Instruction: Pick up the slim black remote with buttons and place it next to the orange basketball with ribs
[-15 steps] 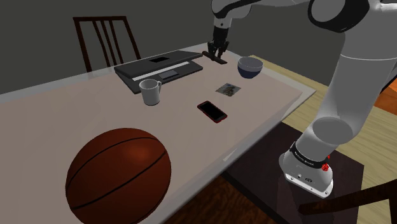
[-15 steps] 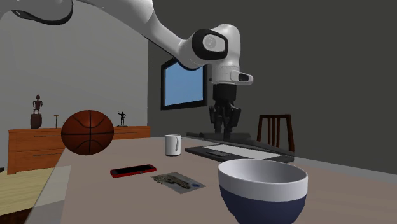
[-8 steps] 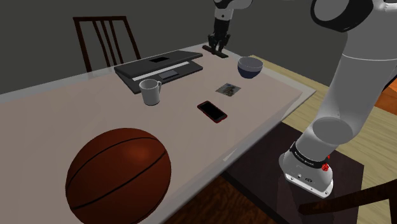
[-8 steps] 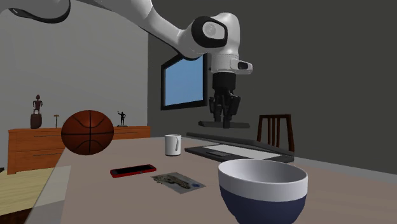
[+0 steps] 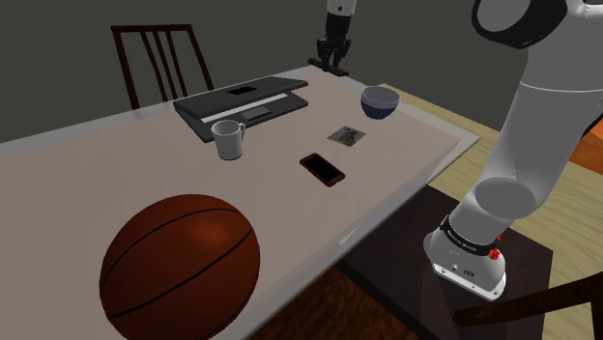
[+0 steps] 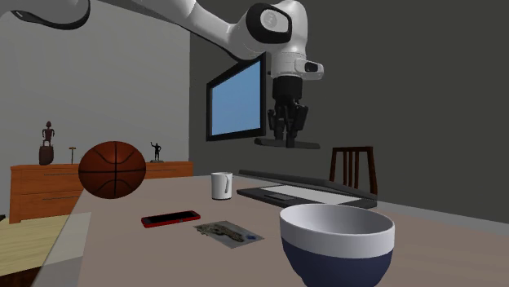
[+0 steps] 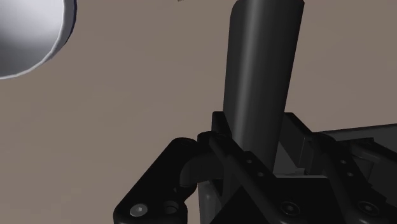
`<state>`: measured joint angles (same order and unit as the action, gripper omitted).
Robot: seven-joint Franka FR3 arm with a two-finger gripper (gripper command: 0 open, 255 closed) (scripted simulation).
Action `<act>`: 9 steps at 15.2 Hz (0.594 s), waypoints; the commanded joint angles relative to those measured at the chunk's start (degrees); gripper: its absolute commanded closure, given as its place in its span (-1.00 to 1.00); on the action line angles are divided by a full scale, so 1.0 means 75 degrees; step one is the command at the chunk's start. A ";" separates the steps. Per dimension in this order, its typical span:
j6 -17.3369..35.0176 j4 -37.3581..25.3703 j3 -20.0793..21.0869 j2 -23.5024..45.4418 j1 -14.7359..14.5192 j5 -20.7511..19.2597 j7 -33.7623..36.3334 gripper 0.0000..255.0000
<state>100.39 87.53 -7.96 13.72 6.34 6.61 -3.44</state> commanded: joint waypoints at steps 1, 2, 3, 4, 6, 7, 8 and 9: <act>-0.0227 -0.0219 -0.0008 -0.0004 0.0015 -0.0003 0.0003 1.00; -0.0332 -0.0333 -0.0010 0.0003 0.0019 -0.0004 0.0010 1.00; -0.0439 -0.0449 -0.0011 0.0013 0.0022 -0.0004 0.0018 1.00; -0.0546 -0.0568 -0.0012 0.0025 0.0026 -0.0003 0.0025 1.00; -0.0764 -0.0817 -0.0014 0.0056 0.0035 -0.0001 0.0040 1.00; -0.0875 -0.0947 -0.0016 0.0075 0.0040 0.0001 0.0047 1.00; -0.0987 -0.1080 -0.0017 0.0096 0.0046 0.0003 0.0054 1.00; -0.1100 -0.1218 -0.0018 0.0120 0.0051 0.0006 0.0061 1.00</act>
<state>93.11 79.42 -8.10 14.58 6.73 6.65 -3.12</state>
